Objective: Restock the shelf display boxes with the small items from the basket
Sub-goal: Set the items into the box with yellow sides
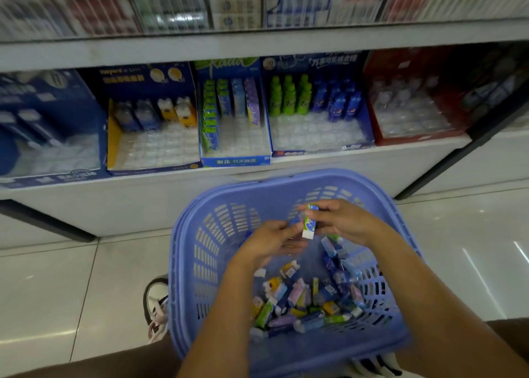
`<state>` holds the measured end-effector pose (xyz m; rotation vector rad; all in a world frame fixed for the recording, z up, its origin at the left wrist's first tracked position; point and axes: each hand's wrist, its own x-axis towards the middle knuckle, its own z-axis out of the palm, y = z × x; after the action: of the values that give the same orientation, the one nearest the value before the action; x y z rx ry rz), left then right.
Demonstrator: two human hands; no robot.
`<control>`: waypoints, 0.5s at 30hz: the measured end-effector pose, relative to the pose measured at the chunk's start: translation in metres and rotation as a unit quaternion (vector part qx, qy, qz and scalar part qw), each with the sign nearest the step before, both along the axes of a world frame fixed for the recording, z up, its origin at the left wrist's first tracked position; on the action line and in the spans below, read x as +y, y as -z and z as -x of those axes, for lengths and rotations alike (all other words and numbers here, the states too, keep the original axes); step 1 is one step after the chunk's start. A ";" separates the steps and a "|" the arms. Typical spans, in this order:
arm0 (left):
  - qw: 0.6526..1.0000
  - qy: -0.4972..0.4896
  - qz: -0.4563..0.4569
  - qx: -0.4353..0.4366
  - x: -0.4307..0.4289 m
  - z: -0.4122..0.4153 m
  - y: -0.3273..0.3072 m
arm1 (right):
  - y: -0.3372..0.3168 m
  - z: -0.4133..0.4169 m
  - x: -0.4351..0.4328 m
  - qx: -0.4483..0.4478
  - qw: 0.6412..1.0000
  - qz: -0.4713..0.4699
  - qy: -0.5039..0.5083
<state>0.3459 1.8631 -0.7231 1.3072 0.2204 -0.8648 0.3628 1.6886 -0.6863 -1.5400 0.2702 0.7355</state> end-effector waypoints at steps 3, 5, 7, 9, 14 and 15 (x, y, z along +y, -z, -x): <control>0.999 -0.007 -0.018 -0.045 0.015 -0.008 -0.032 | -0.023 -0.001 0.013 -0.060 0.998 -0.016 0.005; 0.997 -0.019 -0.021 -0.067 0.029 -0.010 -0.052 | -0.036 -0.003 0.023 -0.100 0.995 -0.017 0.012; 0.995 -0.039 -0.025 -0.091 0.044 -0.011 -0.070 | -0.048 -0.008 0.034 -0.132 0.991 -0.013 0.024; 0.990 -0.069 -0.023 -0.119 0.058 -0.012 -0.086 | -0.060 -0.015 0.044 -0.169 0.984 -0.009 0.052; 0.962 -0.213 0.014 -0.167 0.082 -0.016 -0.112 | -0.100 -0.055 0.074 -0.315 0.937 0.054 0.141; 0.955 -0.239 0.017 -0.173 0.086 -0.016 -0.114 | -0.107 -0.066 0.081 -0.346 0.925 0.075 0.141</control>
<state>0.3617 1.9487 -0.6093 1.2751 0.2299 -0.2232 0.4290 1.7700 -0.5789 -1.7597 0.0104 -0.0808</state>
